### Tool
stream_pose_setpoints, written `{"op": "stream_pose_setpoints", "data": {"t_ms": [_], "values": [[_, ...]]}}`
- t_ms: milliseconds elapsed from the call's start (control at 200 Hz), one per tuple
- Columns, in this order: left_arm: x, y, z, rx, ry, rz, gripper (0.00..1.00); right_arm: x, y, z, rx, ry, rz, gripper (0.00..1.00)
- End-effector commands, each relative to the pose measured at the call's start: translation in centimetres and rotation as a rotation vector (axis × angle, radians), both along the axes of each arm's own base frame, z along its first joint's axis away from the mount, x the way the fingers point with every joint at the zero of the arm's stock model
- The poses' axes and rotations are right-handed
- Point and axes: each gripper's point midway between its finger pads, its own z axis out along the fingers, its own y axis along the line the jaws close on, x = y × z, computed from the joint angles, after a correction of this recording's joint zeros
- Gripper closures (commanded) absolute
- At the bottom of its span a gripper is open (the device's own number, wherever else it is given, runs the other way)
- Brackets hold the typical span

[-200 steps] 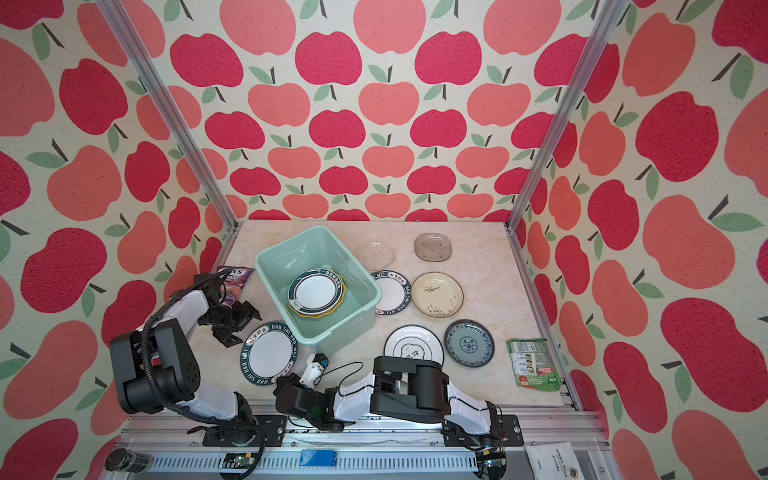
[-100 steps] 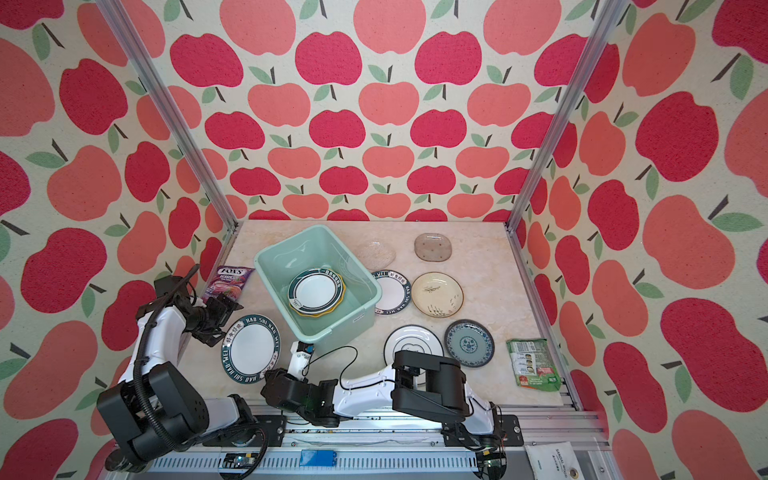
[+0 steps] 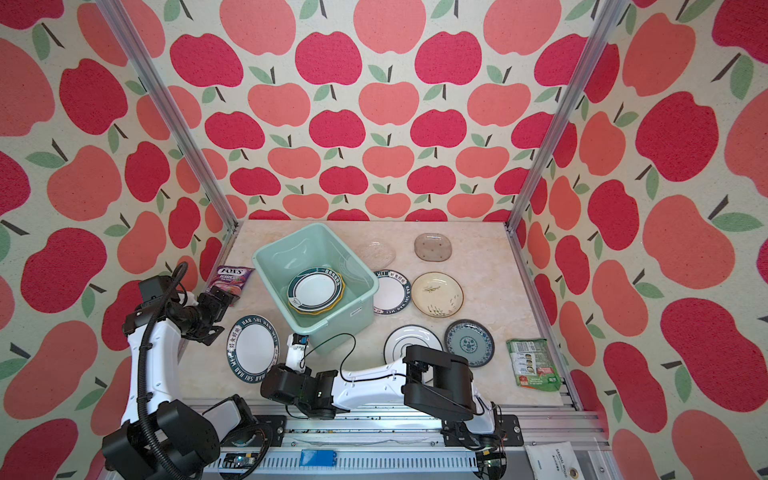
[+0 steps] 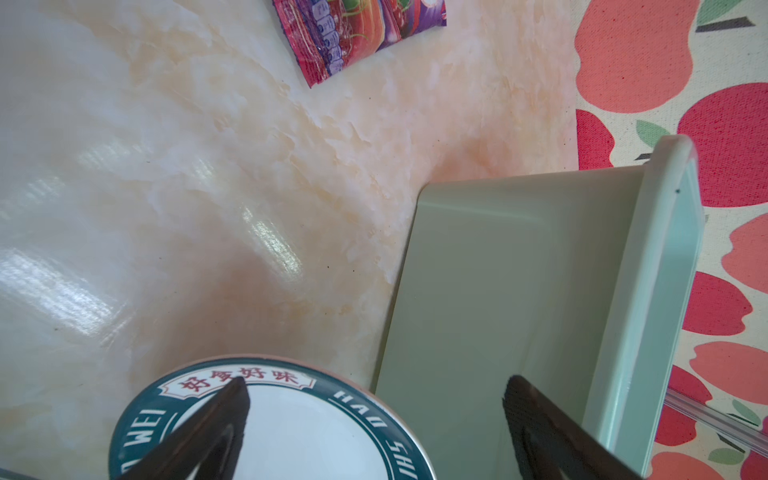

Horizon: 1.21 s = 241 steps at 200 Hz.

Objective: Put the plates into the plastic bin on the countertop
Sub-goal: 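Open the left gripper and draw it back while the right gripper holds the plate, then lift the green-rimmed plate upright with the right gripper toward the bin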

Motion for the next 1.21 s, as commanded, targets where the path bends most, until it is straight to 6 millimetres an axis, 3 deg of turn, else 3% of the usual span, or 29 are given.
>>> {"op": "stream_pose_setpoints", "data": {"t_ms": [0,220,530,700,880,1201], "values": [[0.5,-0.6,1.1,-0.047,-0.066,0.012,0.01,1.3,-0.2,6.6,0.084,-0.069,-0.022,1.00],[1.7,-0.6,2.5,-0.069,-0.128,0.011,0.00,1.3,-1.1,5.0,0.082,0.000,-0.067,1.00],[1.7,-0.7,2.0,-0.080,-0.131,0.015,0.00,0.5,-2.0,0.6,0.092,0.169,-0.141,1.00],[1.4,-0.8,1.6,-0.080,-0.125,0.018,0.00,-0.2,-2.3,-0.6,0.089,0.233,-0.162,1.00],[1.3,-0.9,1.6,-0.081,-0.124,0.023,0.00,-1.6,-2.5,-0.2,0.101,0.281,-0.171,1.00],[1.3,-0.9,2.6,-0.075,-0.137,0.019,0.00,-3.6,-5.1,4.4,0.070,0.243,-0.179,1.00]]}}
